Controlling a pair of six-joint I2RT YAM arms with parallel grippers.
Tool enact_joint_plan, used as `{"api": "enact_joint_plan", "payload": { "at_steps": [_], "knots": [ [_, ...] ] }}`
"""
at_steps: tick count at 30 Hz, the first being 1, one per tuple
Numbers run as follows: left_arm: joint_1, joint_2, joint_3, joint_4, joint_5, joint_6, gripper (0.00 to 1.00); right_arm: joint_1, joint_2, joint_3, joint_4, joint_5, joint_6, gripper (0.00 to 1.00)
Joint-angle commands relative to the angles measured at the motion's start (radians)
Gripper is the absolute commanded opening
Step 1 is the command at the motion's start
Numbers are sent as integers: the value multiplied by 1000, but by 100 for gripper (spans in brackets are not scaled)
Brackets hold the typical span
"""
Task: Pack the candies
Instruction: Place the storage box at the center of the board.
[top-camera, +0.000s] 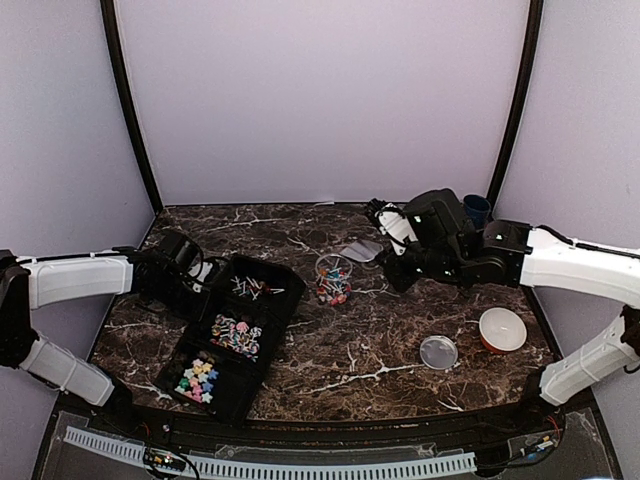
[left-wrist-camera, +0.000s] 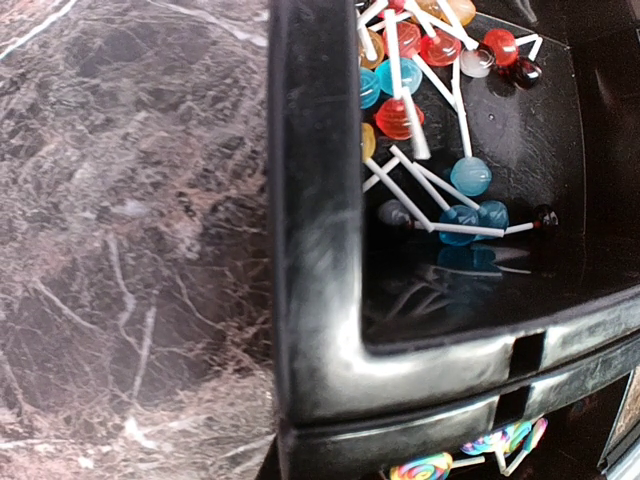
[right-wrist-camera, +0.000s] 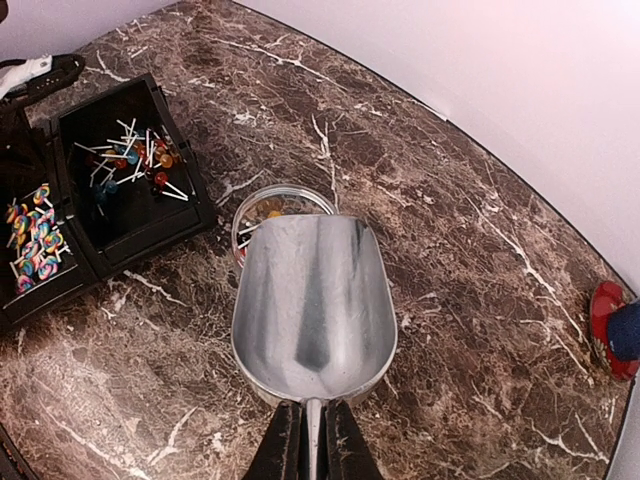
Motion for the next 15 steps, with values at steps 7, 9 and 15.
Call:
{"api": "enact_joint_plan", "payload": {
  "at_steps": [7,9,15],
  "knots": [
    [25,105,187,-17,-4,17,0,-3,-112,-201,290,-5,35,0],
    [34,141,223,-18,-3,28,0,-4,-138,-229,312,2,39,0],
    [65,245,340,-41,-2,47,0,-3,-219,-294,335,41,54,0]
  ]
}}
